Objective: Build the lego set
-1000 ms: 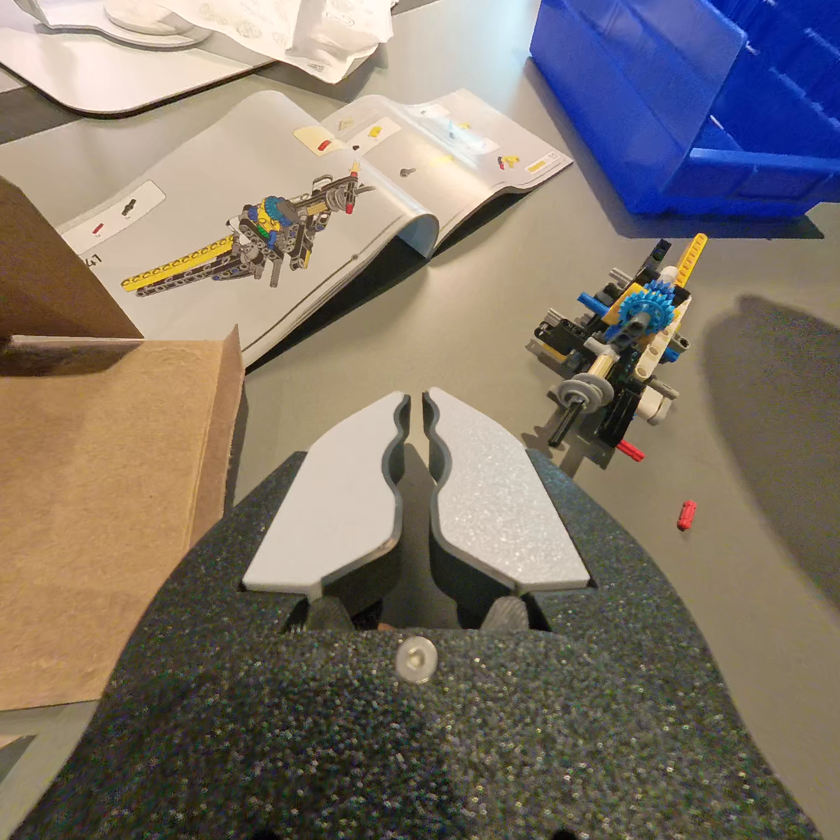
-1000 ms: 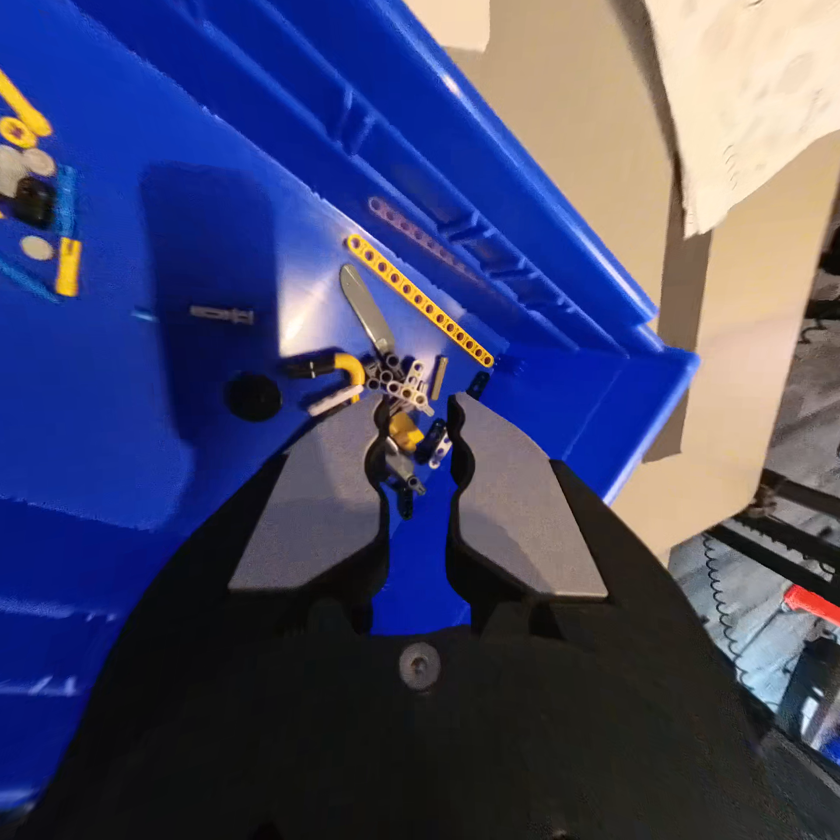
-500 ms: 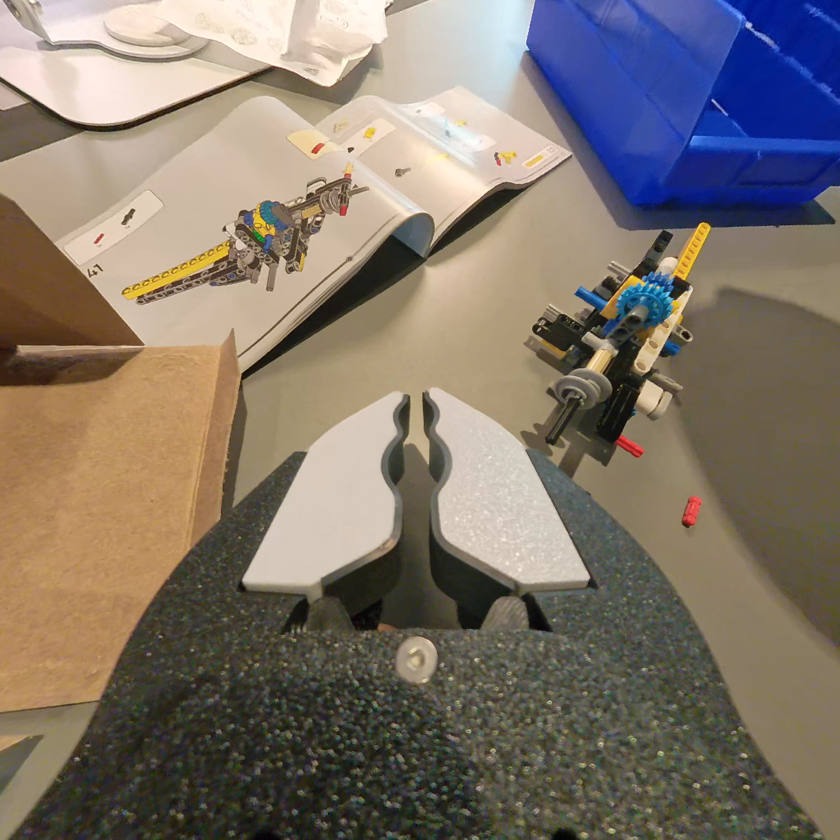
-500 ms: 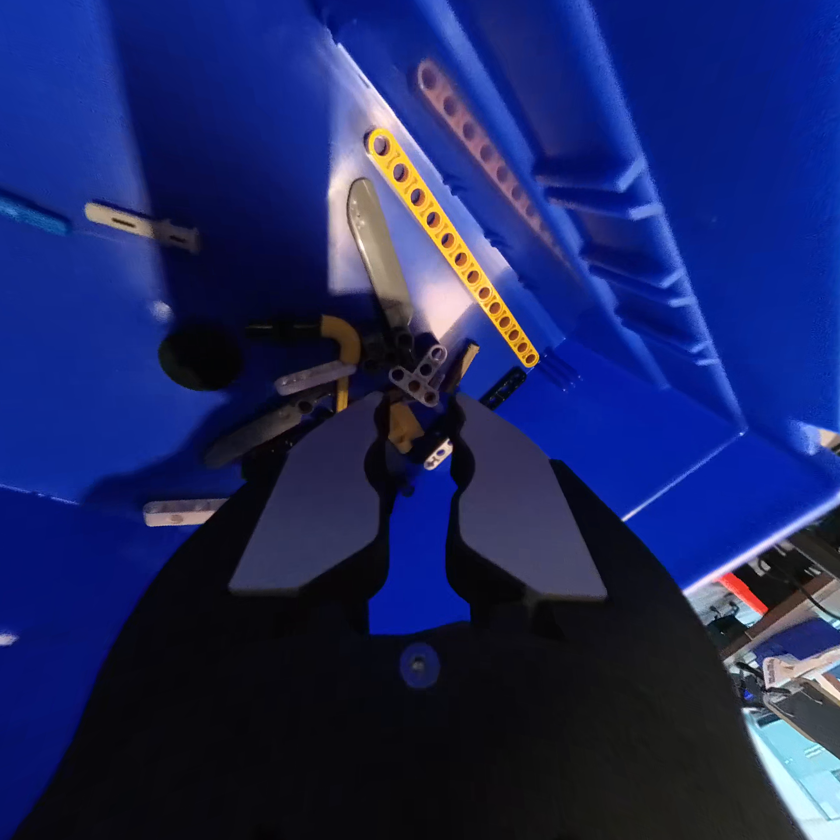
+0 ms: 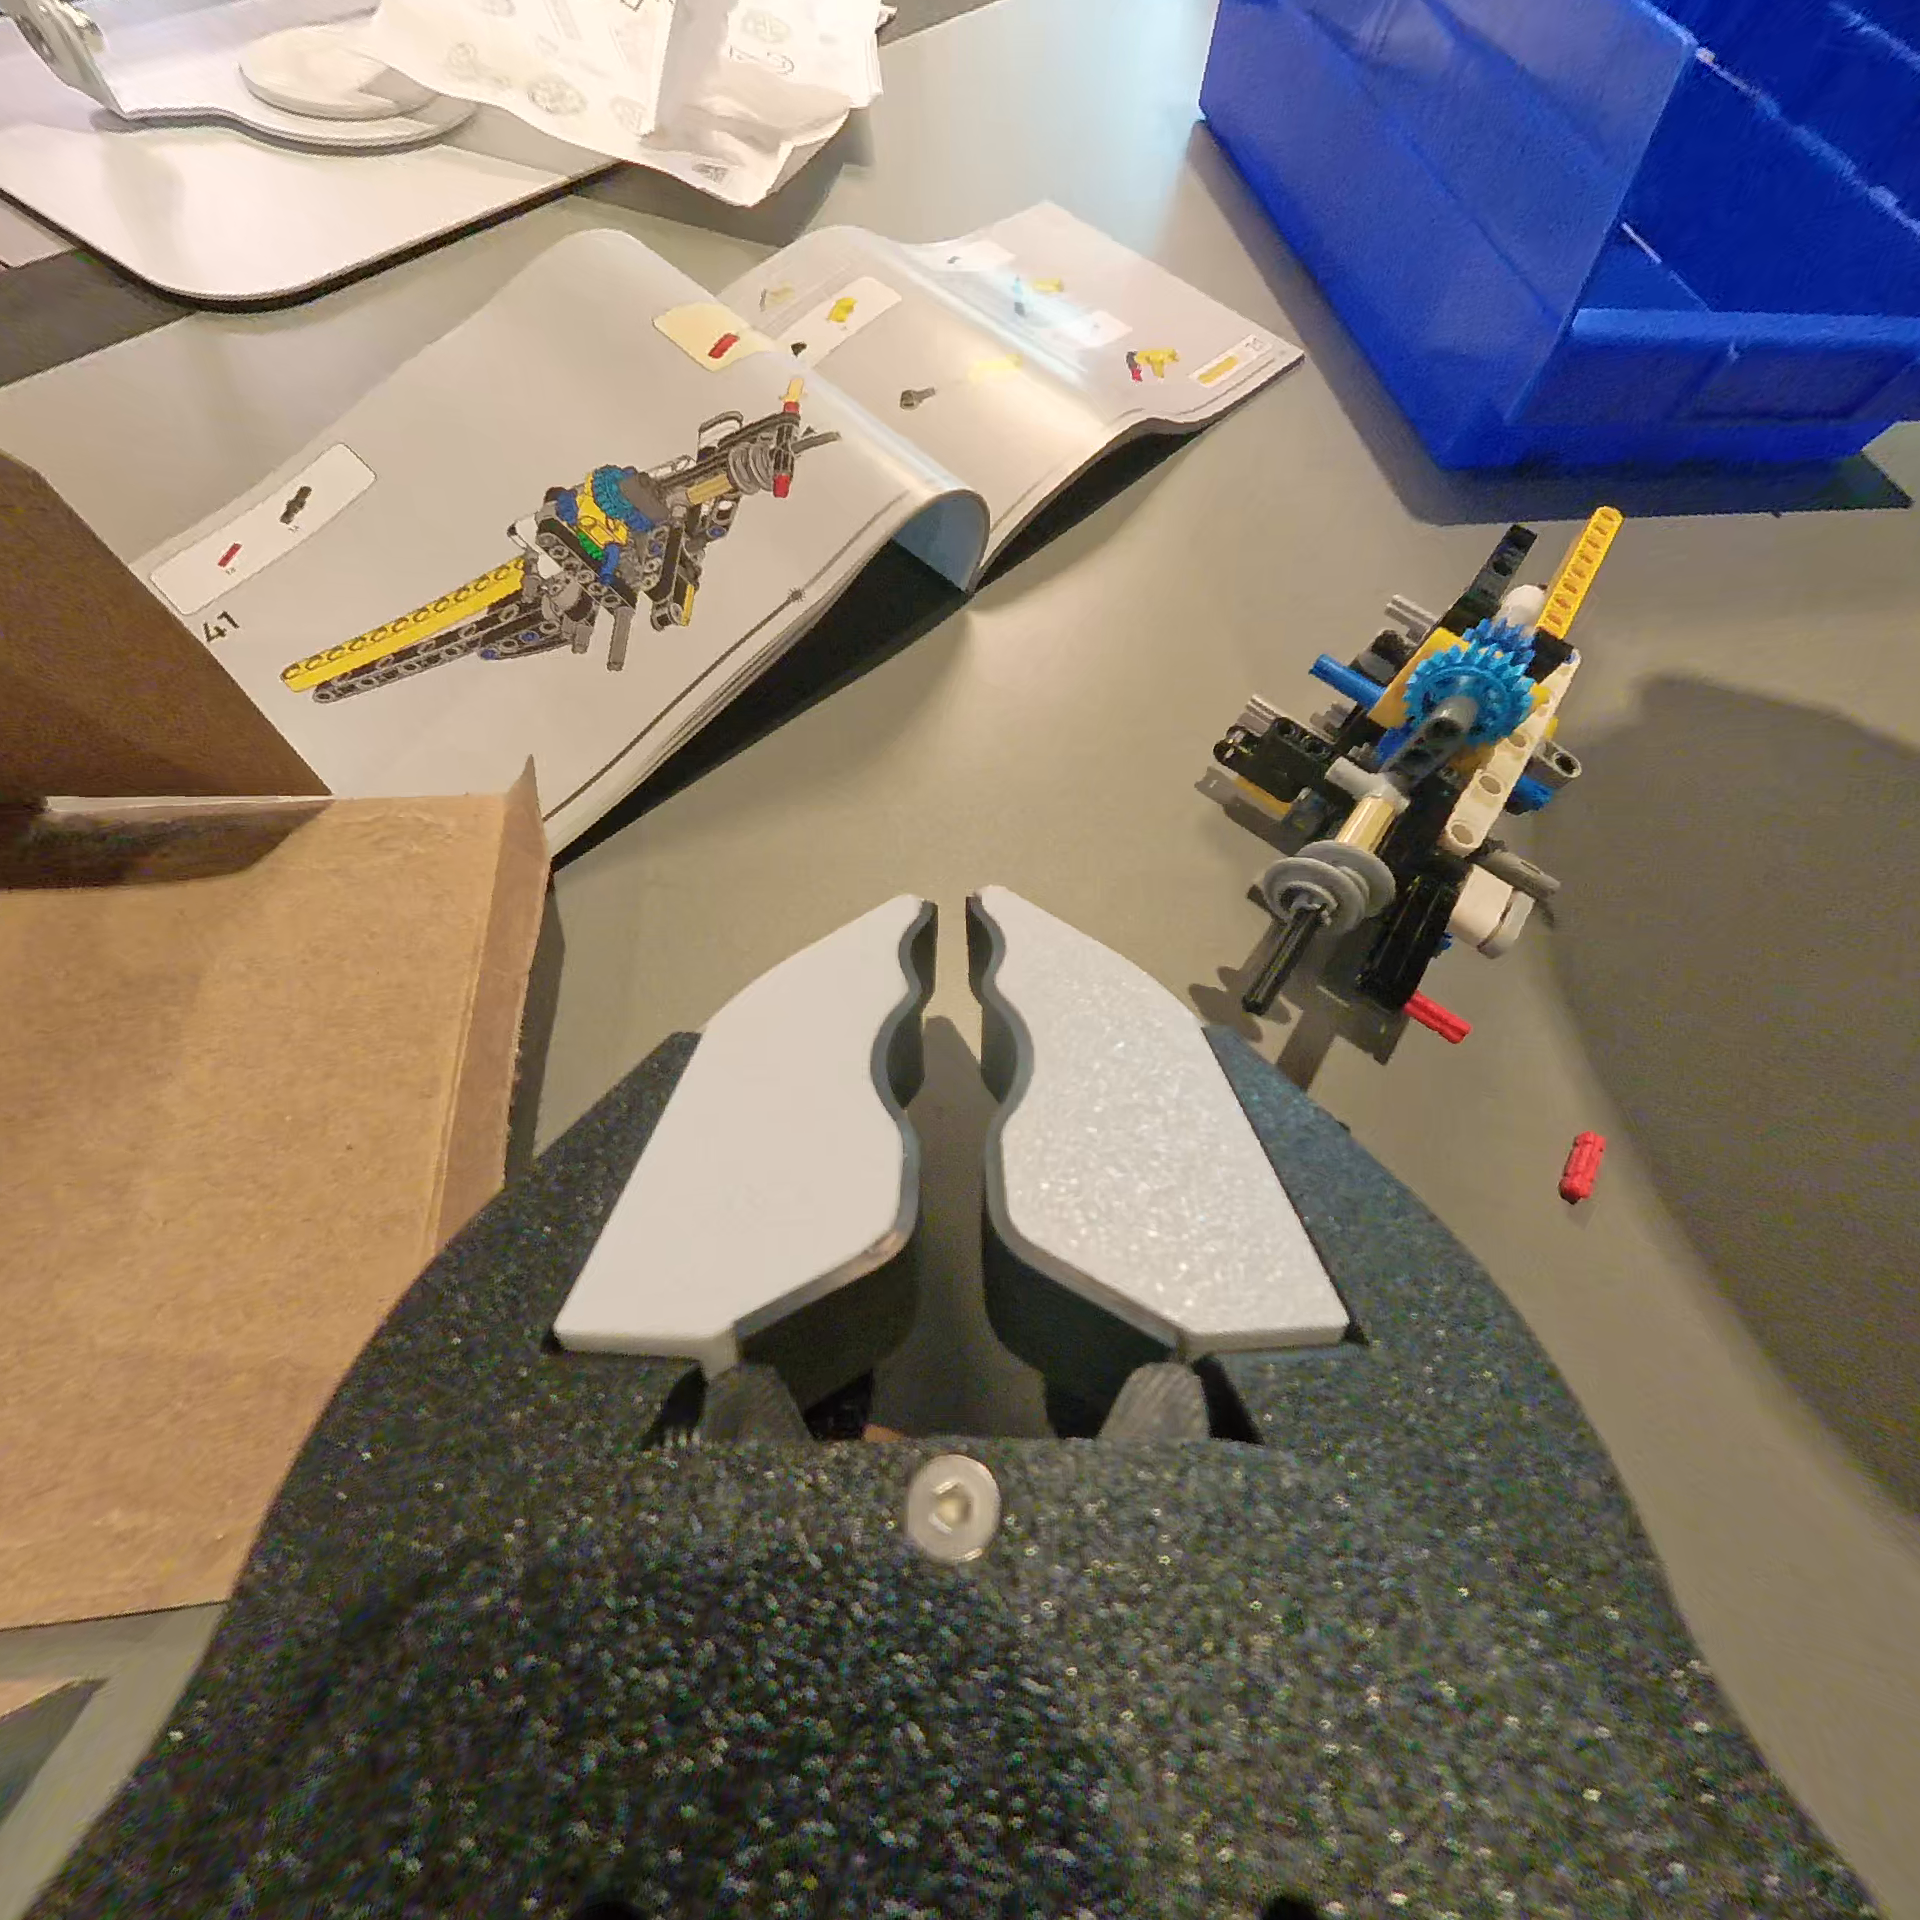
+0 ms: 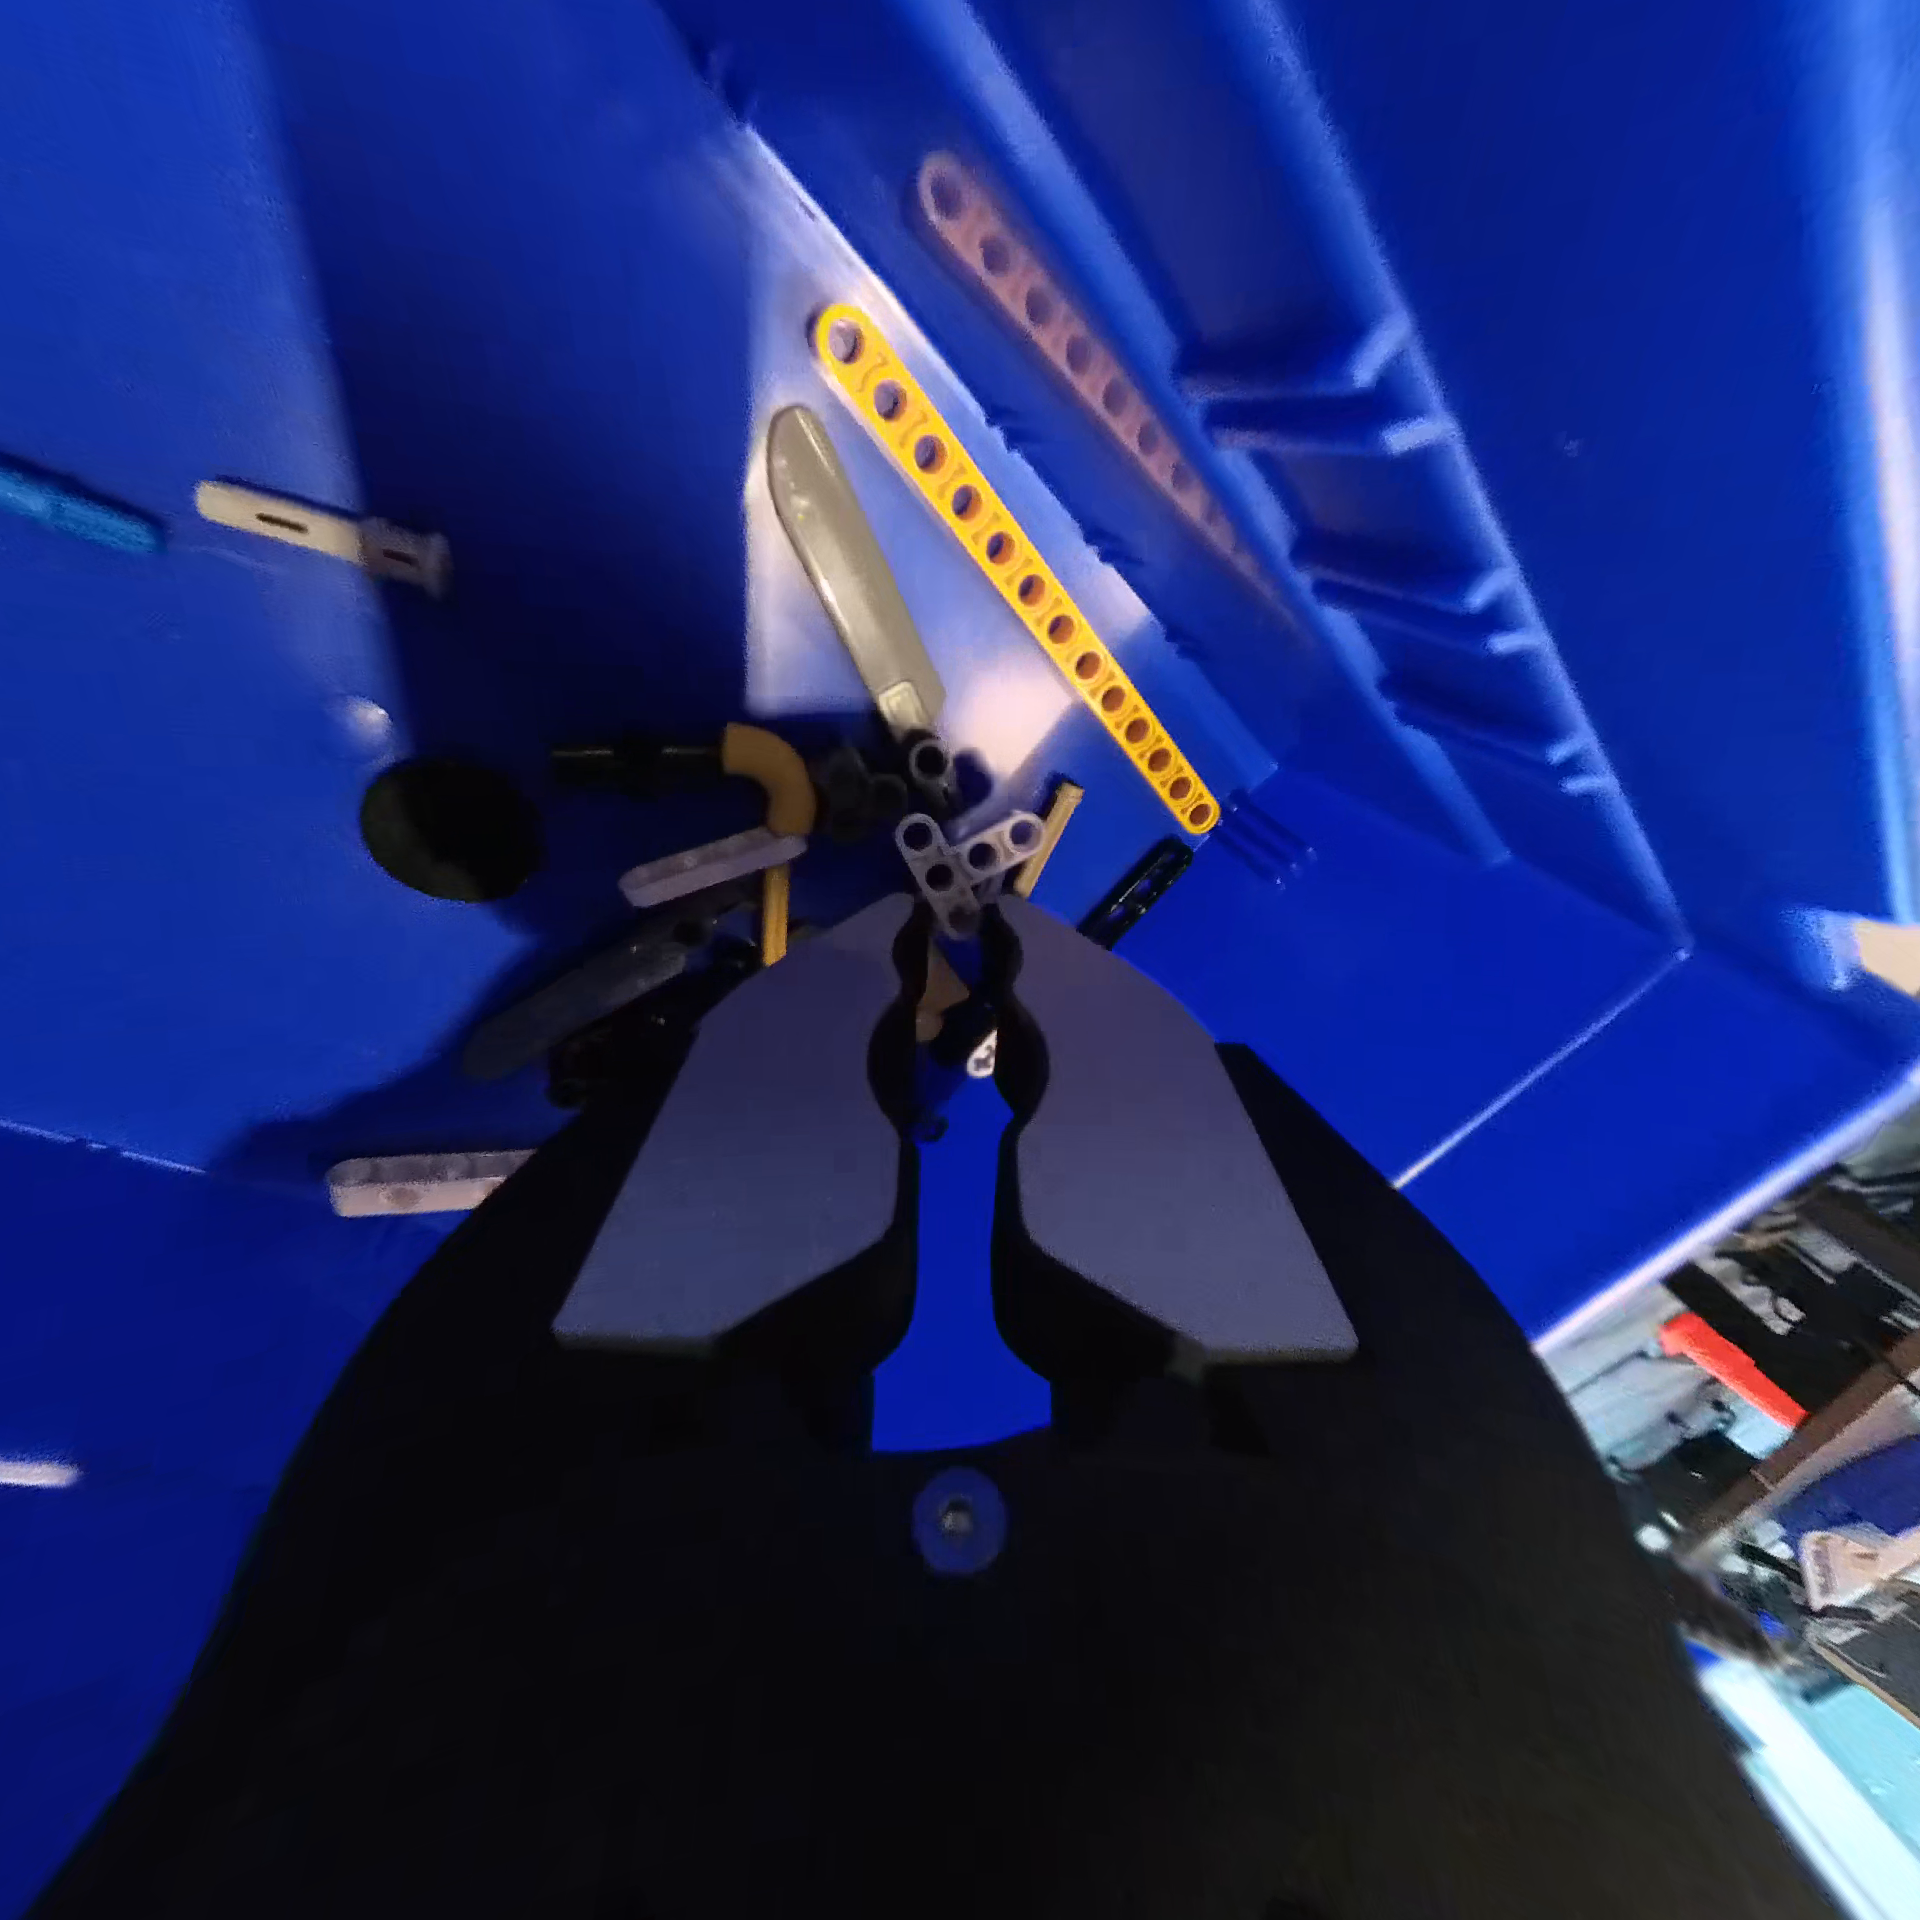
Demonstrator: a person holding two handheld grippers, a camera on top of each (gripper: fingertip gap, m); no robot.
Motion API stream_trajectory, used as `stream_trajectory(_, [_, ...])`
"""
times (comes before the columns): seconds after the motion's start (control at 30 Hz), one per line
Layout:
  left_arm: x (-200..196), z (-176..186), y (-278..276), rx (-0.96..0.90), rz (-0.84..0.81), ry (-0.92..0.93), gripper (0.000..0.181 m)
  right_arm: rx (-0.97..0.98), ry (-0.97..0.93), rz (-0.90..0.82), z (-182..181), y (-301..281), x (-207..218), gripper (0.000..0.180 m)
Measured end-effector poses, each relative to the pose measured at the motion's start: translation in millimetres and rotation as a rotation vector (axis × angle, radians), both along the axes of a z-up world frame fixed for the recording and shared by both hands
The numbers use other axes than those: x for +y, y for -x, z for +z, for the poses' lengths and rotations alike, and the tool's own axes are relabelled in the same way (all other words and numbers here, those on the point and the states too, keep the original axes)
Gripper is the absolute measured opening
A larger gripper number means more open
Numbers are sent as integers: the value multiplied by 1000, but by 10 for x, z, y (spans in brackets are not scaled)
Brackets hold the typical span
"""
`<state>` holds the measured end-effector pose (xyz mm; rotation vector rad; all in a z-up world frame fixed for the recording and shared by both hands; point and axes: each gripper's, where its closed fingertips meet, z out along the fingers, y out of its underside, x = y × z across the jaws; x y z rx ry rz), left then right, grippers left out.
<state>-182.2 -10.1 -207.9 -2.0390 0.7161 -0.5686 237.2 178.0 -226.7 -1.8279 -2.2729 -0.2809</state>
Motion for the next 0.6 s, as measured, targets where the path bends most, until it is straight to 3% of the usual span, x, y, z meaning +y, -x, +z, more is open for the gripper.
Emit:
stream_trajectory(0.17, [-4, 0, -4, 5, -2, -5, 5, 144, 58, -75, 131, 69, -59, 9])
stream_trajectory(0.3, [-5, -2, -6, 10, -3, -8, 5, 250, 195, -45, 165, 265, -346, 10])
stream_trajectory(0.6, [-4, 4, -2, 9, 2, -14, 5, 197, 187, -26, 43, 312, -489, 18])
